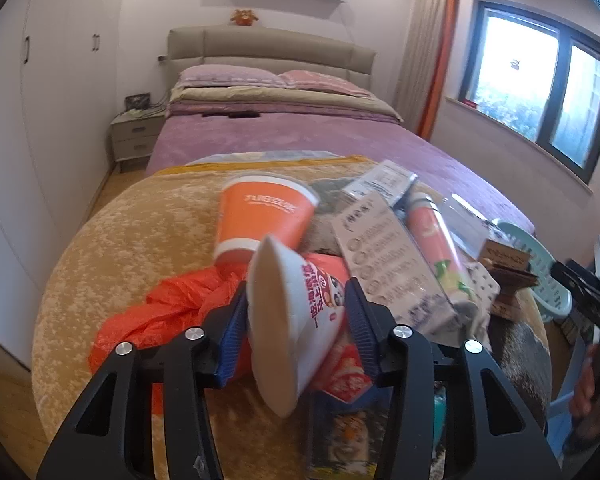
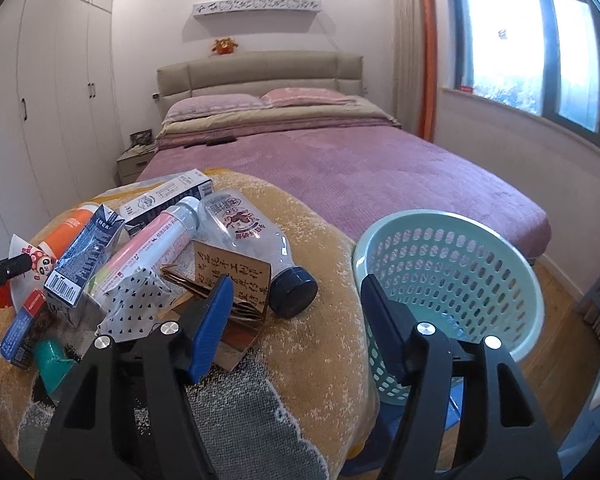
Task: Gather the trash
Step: 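Grasp the white-red paper cup with the left gripper while the right gripper grasps the cardboard piece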
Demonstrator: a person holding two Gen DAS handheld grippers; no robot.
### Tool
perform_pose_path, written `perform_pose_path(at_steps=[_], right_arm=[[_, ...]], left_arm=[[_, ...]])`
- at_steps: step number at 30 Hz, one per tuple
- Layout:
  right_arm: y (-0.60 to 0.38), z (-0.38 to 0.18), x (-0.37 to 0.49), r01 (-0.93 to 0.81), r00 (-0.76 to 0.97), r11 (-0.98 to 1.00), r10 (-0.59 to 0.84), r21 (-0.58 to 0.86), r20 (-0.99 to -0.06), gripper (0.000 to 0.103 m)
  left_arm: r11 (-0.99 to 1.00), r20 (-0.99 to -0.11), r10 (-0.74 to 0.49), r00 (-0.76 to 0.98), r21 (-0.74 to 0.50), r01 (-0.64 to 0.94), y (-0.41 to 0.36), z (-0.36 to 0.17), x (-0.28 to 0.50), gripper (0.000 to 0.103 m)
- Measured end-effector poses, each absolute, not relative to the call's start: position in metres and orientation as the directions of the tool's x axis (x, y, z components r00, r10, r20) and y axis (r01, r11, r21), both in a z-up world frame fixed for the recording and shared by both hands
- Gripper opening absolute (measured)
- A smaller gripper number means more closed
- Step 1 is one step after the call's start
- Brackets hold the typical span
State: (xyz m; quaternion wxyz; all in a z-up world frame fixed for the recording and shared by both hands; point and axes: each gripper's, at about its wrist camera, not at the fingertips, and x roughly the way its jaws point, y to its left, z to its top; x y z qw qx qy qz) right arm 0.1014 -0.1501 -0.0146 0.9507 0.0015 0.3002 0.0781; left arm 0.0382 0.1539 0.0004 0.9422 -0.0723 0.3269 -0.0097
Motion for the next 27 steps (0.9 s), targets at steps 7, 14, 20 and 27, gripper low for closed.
perform_pose_path(at_steps=[7,14,20,27], right_arm=[[-0.140,-0.016,0.117,-0.252,0.769,0.967,0.223,0.036,-0.600,0.063],[-0.134,-0.027,0.102,-0.349,0.740,0.935,0.316,0.063,-0.594,0.075],[-0.119,-0.035,0.112,-0.350,0.728,0.936,0.291,0.028,-0.621,0.073],[-0.107,-0.036,0.098,-0.399,0.688,0.915,0.344,0.063,-0.639,0.036]], left_arm=[[0.989,-0.617,-0.107,0.780,-0.149,0.018,0.137,-0.011,0.037,0.047],[0.984,-0.635,-0.109,0.765,-0.179,-0.008,0.142,-0.021,0.044,0.040],[0.972,-0.623,-0.138,0.770,-0.235,-0.015,0.150,-0.021,0.041,0.040],[0.969,-0.612,-0.148,0.777,-0.245,-0.009,0.150,-0.019,0.036,0.040]])
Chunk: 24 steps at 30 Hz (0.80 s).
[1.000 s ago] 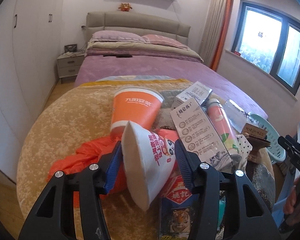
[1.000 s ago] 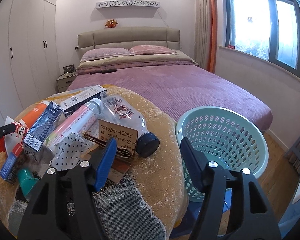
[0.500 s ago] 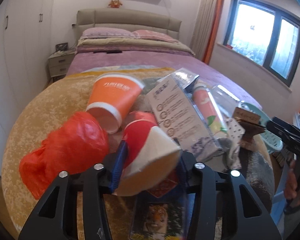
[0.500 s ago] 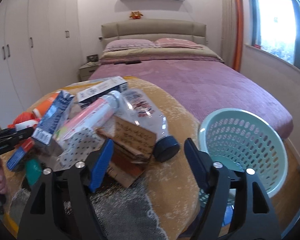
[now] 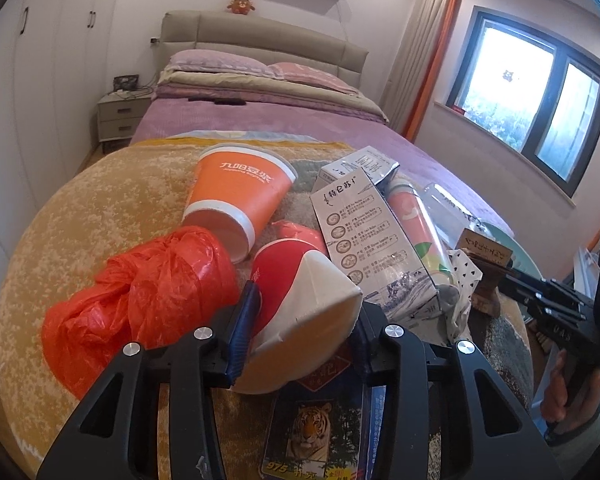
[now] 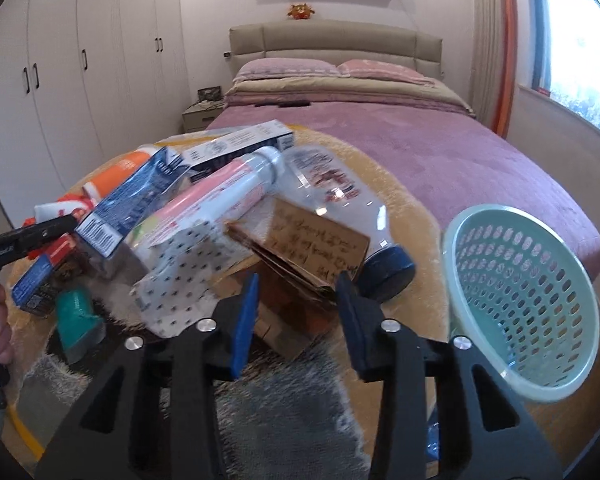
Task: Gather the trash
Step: 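Grasp the white-red paper cup with the left gripper while the right gripper grasps the cardboard piece, then carry both held items over the teal basket and open both grippers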
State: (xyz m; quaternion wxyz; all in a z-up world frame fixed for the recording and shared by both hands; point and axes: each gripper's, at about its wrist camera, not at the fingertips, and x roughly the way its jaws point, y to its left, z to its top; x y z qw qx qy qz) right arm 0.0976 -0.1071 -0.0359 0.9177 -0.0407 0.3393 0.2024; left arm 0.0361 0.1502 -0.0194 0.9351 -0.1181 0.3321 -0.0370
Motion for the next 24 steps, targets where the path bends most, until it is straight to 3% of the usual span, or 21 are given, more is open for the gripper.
perform_pose_path(at_steps=[7,11,24], right_arm=[[-0.099,-0.028,0.070,-0.422,0.680,0.903,0.378,0.088,-0.628,0.036],[-0.118,-0.026,0.061,-0.373,0.715,0.922,0.360,0.109,-0.600,0.065],[-0.124,-0.060,0.115,-0.338,0.609,0.923,0.365,0.186,-0.704,0.065]], left_arm=[[0.966,-0.606,-0.157,0.780,-0.257,-0.005,0.150,-0.020,0.032,0.040],[0.966,-0.601,-0.158,0.783,-0.257,-0.002,0.150,-0.019,0.027,0.040],[0.971,-0.586,-0.143,0.798,-0.239,-0.001,0.145,-0.005,0.018,0.035]])
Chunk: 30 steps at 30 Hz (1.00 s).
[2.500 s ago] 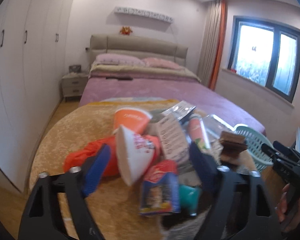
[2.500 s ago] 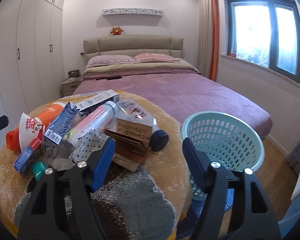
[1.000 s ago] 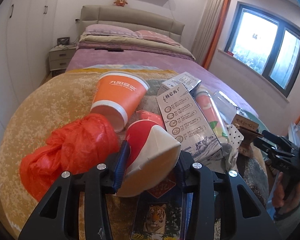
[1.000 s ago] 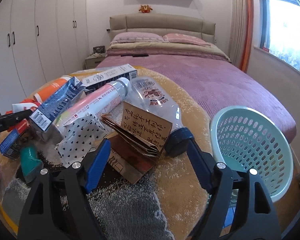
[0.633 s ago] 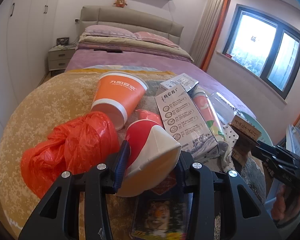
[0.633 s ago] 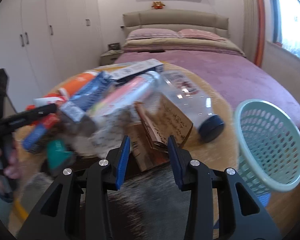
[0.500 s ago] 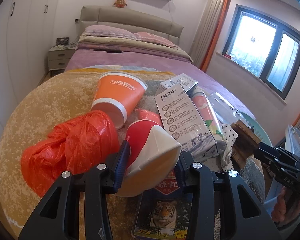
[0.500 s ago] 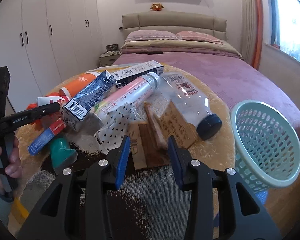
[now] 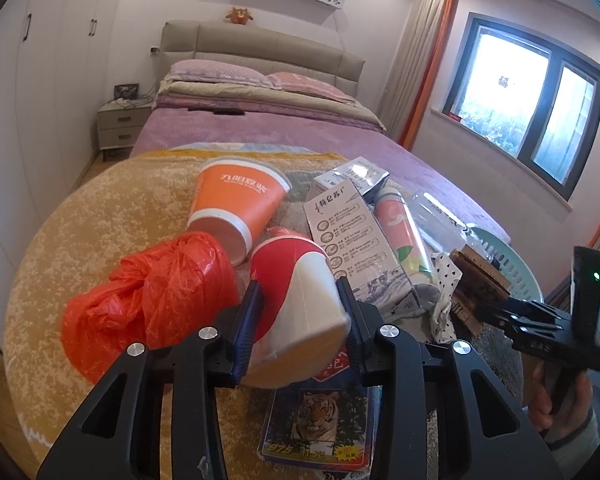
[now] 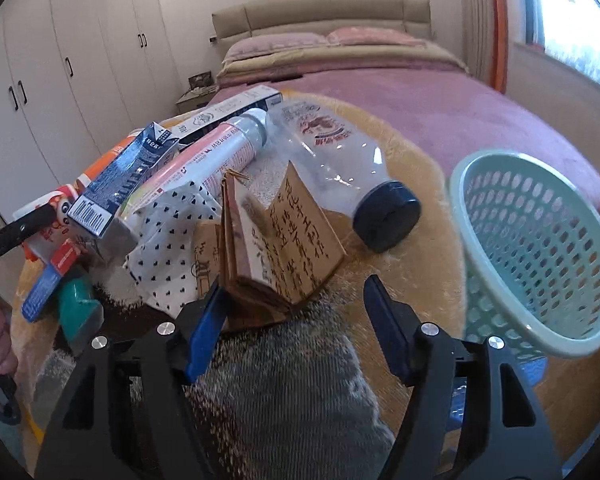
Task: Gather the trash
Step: 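Carry both held items over the teal basket and open both grippers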
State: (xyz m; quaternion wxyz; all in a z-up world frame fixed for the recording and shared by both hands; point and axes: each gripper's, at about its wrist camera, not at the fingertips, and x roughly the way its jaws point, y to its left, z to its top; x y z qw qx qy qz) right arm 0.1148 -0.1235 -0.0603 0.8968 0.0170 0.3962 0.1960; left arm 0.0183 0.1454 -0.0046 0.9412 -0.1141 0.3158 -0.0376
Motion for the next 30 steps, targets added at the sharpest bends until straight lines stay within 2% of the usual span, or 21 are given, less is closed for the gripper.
perform_pose_path(at_steps=[1,2,3,6,9,17,24,30], right_arm=[[-0.122,-0.058,0.116,-0.343,0.611,0.920,0.373,0.191,-0.699,0.064],[-0.121,-0.056,0.116,-0.351,0.613,0.916,0.382,0.195,-0.692,0.057],[-0.119,-0.054,0.117,-0.362,0.608,0.911,0.392,0.199,-0.691,0.044],[-0.114,-0.052,0.115,-0.385,0.596,0.900,0.411,0.203,-0.690,0.018],[-0.110,-0.048,0.107,-0.392,0.618,0.904,0.397,0.172,-0.679,0.008],[-0.130,-0.013,0.089,-0.378,0.692,0.908,0.408,0.182,-0.596,0.006],[-0.170,0.008,0.083,-0.317,0.760,0.930,0.367,0.187,-0.537,0.006],[-0.221,0.007,0.085,-0.195,0.804,0.961,0.272,0.197,-0.529,0.006]], left_arm=[[0.972,-0.586,-0.141,0.798,-0.235,-0.001,0.145,-0.003,0.018,0.035],[0.973,-0.585,-0.138,0.799,-0.233,-0.002,0.145,-0.002,0.018,0.035],[0.973,-0.583,-0.136,0.801,-0.232,-0.003,0.145,-0.001,0.018,0.035],[0.972,-0.575,-0.138,0.806,-0.236,-0.002,0.146,0.002,0.016,0.035],[0.972,-0.563,-0.134,0.816,-0.233,-0.001,0.144,0.007,0.013,0.035],[0.978,-0.501,-0.139,0.854,-0.204,0.040,0.121,0.037,0.004,0.035],[0.971,-0.463,-0.219,0.859,-0.192,0.144,0.070,0.061,0.022,0.035],[0.947,-0.476,-0.319,0.820,-0.192,0.257,0.008,0.063,0.050,0.035]])
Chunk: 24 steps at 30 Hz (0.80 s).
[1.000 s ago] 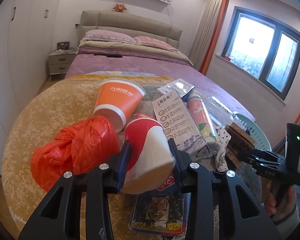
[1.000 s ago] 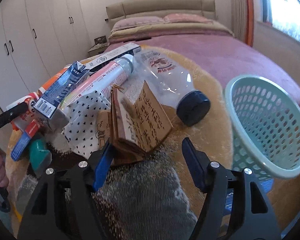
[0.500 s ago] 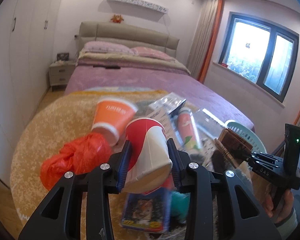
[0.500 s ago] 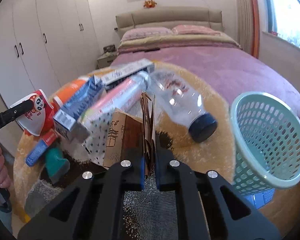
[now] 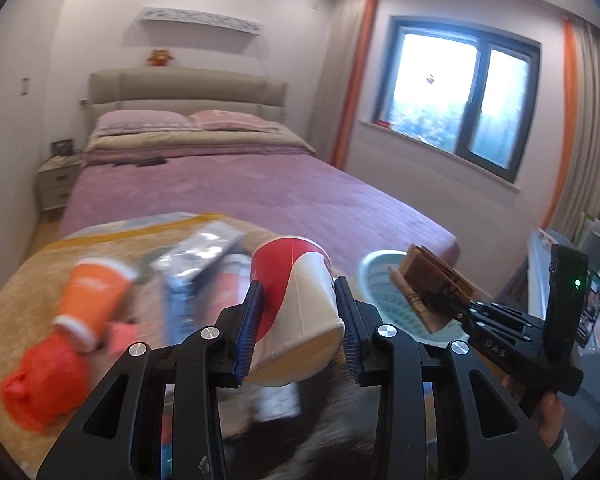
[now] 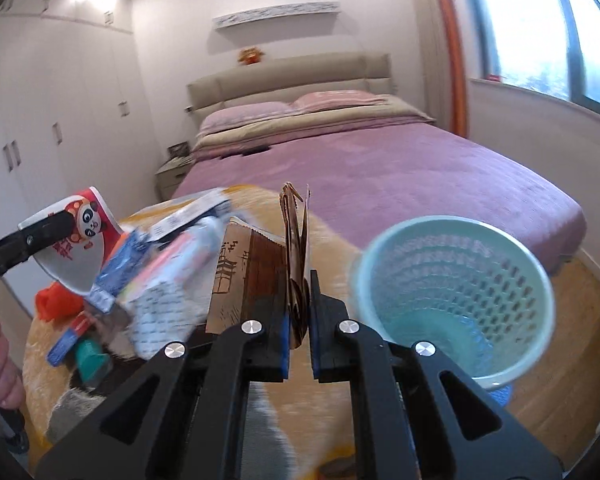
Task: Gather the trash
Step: 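Carry both held items over the teal basket and open both grippers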
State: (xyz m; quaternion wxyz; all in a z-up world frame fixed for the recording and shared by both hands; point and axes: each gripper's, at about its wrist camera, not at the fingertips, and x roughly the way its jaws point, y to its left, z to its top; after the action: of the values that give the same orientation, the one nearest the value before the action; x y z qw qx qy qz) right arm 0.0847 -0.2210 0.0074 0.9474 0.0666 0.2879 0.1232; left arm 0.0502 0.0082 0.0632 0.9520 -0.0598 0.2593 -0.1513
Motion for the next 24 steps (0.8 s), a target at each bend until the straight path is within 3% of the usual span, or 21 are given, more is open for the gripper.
perform_pose_path(at_steps=[6,13,24], right_arm=[[-0.287,-0.009,0.101,-0.019,0.807,0.965,0.169,0.261,-0.566,0.006],[-0.336,-0.049,0.128,0.132,0.729,0.948,0.105,0.289,-0.677,0.006],[-0.347,-0.078,0.144,0.198,0.677,0.941,0.071,0.275,-0.733,0.006]], left_arm=[[0.900,-0.525,-0.436,0.731,-0.226,0.373,-0.060,0.047,0.093,0.035],[0.848,-0.603,-0.523,0.602,-0.297,0.439,-0.130,0.009,0.148,0.035],[0.840,-0.685,-0.524,0.506,-0.316,0.442,-0.181,-0.045,0.183,0.035]])
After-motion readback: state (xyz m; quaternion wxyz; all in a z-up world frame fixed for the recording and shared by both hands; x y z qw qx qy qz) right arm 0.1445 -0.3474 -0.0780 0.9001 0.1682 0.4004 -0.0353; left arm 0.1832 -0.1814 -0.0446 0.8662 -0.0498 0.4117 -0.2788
